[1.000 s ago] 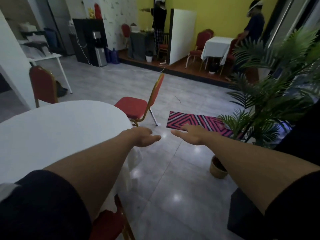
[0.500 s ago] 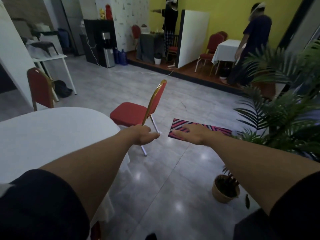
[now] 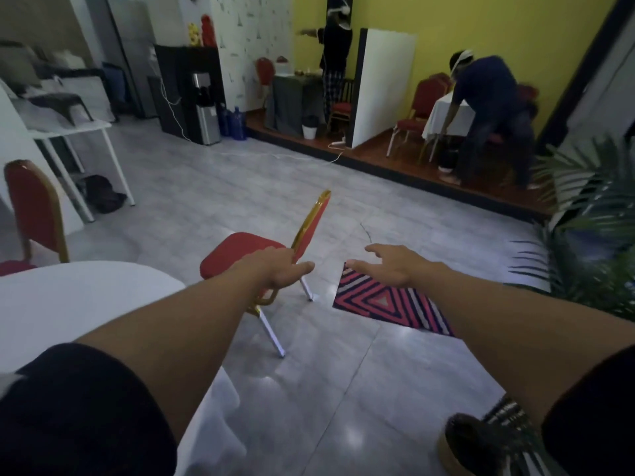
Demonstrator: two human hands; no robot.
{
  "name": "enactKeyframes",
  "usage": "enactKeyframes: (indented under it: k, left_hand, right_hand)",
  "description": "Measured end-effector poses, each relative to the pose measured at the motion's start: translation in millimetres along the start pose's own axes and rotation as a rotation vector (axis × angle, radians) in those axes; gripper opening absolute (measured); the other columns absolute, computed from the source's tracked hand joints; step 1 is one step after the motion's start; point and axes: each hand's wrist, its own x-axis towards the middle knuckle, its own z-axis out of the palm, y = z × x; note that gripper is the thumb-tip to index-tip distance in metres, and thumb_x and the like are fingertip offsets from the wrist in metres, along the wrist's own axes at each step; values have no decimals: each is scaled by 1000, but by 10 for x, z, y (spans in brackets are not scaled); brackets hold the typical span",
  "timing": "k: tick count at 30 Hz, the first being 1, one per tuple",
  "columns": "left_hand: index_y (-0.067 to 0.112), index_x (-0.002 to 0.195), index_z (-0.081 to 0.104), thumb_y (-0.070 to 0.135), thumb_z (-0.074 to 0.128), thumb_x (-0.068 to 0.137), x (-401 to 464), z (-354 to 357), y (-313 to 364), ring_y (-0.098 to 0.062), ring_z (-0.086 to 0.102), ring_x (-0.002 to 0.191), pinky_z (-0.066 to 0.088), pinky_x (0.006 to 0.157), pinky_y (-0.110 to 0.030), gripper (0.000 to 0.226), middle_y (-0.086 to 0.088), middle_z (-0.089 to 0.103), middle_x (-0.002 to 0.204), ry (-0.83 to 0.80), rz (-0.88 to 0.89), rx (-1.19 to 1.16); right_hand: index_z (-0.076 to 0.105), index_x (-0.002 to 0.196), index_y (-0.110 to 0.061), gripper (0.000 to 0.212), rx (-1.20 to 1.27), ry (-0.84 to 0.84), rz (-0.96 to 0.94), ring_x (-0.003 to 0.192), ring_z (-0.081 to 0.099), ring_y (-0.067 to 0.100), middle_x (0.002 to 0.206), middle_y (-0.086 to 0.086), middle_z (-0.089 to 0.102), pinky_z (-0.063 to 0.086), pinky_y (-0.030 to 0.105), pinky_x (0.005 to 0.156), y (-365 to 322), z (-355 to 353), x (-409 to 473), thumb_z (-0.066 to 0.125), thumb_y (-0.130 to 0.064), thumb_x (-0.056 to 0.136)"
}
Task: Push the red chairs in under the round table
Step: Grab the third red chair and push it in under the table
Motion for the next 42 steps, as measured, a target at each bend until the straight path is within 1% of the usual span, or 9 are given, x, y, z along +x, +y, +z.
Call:
enactKeyframes:
  k: [2,6,10,19,24,29,37,39,42]
  left_hand:
    - [20,152,43,79,29,91,316,-103,-48,-36,53,132,44,105,-50,87,-13,51,153,13,-24,-2]
    - [20,152,43,82,28,86,958,-260,-30,-35,58,125,48,101,-50,92,-12,55,149,8,-45,-2]
    - [18,160,31,79,32,93,1609,-403,116,-37,44,141,40,108,-50,91,-14,38,162,12,-104,12]
    - [20,161,27,79,34,91,3005,-666,389,-36,39,145,38,111,-48,92,-13,33,165,-7,-235,-82]
    - [22,161,26,85,36,85,3630,-578,280,-37,36,148,38,113,-52,99,-11,30,167,-57,-341,-165]
    - [24,163,23,88,41,81,4275,-473,87,-38,29,151,32,114,-55,105,-12,24,169,-114,-429,-258]
    - [23,161,25,84,58,75,5008,-193,-138,-39,37,147,38,112,-53,111,-12,34,165,-245,-527,-352]
    - [22,157,37,76,60,80,5102,-109,-182,-38,48,138,43,106,-49,97,-12,47,155,-264,-551,-338]
    - [23,137,56,64,60,85,5219,-9,-225,-32,65,112,52,96,-44,66,-8,67,127,-269,-553,-349]
  right_hand:
    - [31,166,-24,108,-12,3,-18,155,37,32,173,7,35,31,49,125,59,-107,370,43,-94,84]
    - [29,167,-22,109,-32,-11,-61,157,33,31,175,6,30,29,47,127,230,-271,1060,45,-92,84]
    - [28,167,-22,113,-26,-7,-106,157,33,31,175,7,30,29,50,126,440,-447,1786,45,-94,82]
    - [21,169,-21,109,-94,-132,-252,160,28,31,176,6,25,26,47,127,838,-827,3379,70,-73,87]
    - [15,170,-22,116,-126,-171,-334,159,28,32,176,8,25,29,50,127,914,-897,4271,76,-71,84]
    - [11,170,-24,131,-194,-202,-391,161,25,31,177,7,23,28,56,126,942,-853,5279,80,-77,73]
    - [11,169,-32,128,-406,-320,-597,164,11,28,178,1,20,6,65,129,707,-690,6439,90,-63,73]
    - [14,169,-32,125,-471,-366,-661,163,12,28,177,-1,24,3,63,129,627,-649,6603,90,-60,74]
    - [21,168,-35,115,-532,-432,-753,162,18,27,174,-2,32,2,63,128,547,-565,6809,90,-55,77]
